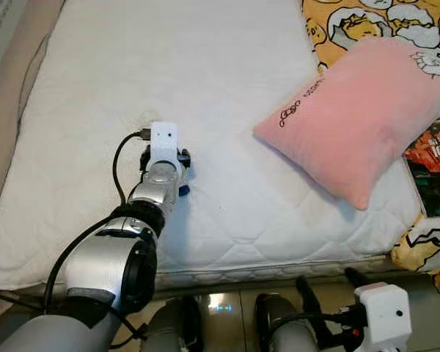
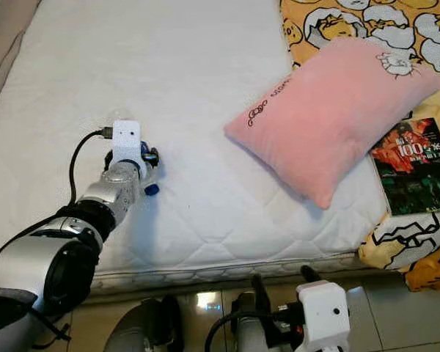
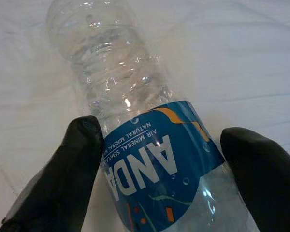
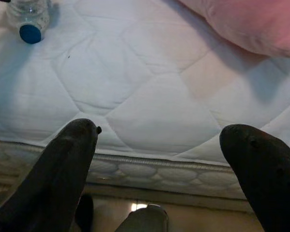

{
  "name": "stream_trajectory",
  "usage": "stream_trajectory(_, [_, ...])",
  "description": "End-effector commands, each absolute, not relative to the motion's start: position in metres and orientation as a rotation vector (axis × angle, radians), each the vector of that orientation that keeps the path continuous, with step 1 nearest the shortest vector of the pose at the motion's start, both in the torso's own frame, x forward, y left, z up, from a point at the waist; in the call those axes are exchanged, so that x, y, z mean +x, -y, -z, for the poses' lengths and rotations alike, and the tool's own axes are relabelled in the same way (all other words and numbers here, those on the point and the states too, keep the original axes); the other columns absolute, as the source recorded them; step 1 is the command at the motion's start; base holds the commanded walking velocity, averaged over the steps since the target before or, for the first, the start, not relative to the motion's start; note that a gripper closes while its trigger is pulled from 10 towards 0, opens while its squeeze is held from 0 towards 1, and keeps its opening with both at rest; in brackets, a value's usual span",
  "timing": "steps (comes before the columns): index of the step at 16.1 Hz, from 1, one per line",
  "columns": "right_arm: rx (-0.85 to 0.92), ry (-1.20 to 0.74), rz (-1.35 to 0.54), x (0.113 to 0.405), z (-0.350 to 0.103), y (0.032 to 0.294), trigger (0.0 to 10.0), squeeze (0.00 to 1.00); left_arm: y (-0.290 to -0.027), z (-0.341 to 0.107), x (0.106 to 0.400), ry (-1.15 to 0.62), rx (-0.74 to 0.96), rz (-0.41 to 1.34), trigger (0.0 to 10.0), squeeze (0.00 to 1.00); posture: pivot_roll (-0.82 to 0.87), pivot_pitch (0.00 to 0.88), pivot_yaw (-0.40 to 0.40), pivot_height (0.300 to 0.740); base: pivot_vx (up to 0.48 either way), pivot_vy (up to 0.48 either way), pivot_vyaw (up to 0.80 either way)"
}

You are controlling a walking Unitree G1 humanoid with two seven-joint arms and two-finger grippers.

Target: Clean up the room

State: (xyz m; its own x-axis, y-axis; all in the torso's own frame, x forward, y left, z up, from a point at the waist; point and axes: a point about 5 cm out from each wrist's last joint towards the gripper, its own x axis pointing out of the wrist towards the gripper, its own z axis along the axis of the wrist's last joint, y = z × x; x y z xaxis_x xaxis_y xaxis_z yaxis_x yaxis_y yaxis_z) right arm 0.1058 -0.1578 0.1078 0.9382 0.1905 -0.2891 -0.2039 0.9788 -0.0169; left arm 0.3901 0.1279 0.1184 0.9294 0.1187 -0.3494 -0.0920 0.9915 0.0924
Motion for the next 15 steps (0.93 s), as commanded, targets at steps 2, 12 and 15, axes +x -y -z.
stream_trajectory(2, [-0.008,-0.317,-0.236,0.102,-0.108,0.154,10.0,0.0,-0.122,-0.086,0.374,-0.505,0.024,-0.059,0.0,0.0,-0.38,0.303,0.036,0.7,0.0,0.0,0.0])
stream_trajectory(12, [0.02,-0.191,-0.48,0.137,-0.119,0.126,10.0,0.0,-0.118,-0.071,0.365,-0.541,-0.196,-0.026,0.0,0.0,-0.29,0.272,0.065,0.7,0.0,0.0,0.0])
stream_trajectory(15, [0.041,-0.178,-0.526,0.145,-0.117,0.12,10.0,0.0,-0.118,-0.059,0.357,-0.558,-0.245,-0.018,0.0,0.0,-0.25,0.259,0.07,0.7,0.0,0.0,0.0])
